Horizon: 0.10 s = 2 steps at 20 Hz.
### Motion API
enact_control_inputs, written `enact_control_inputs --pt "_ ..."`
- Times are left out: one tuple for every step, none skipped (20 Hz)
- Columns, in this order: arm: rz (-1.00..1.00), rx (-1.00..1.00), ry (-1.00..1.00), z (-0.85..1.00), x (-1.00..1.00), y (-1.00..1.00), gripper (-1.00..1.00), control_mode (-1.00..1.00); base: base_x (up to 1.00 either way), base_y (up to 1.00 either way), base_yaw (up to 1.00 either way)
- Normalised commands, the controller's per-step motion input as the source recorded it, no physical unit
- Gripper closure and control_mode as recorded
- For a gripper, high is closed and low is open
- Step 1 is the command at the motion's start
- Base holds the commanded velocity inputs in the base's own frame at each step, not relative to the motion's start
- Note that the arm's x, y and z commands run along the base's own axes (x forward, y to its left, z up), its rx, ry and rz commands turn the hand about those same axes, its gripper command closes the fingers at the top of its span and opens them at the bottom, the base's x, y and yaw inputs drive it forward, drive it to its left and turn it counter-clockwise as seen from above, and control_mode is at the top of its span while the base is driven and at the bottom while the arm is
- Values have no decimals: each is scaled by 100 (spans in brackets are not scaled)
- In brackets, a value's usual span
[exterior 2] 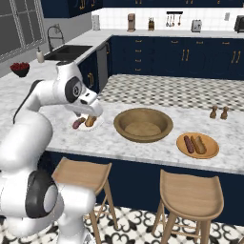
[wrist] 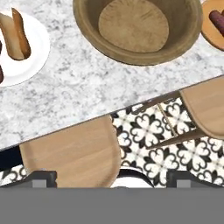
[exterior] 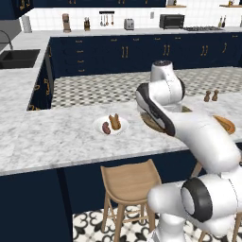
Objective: Place one bun and one sausage from the bowl on each plate.
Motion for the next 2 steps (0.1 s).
enact_control_inputs --pt "6 7 0 0 -81 -64 -100 -100 0 0 0" --pt "10 11 0 0 -70 -58 -100 -100 0 0 0"
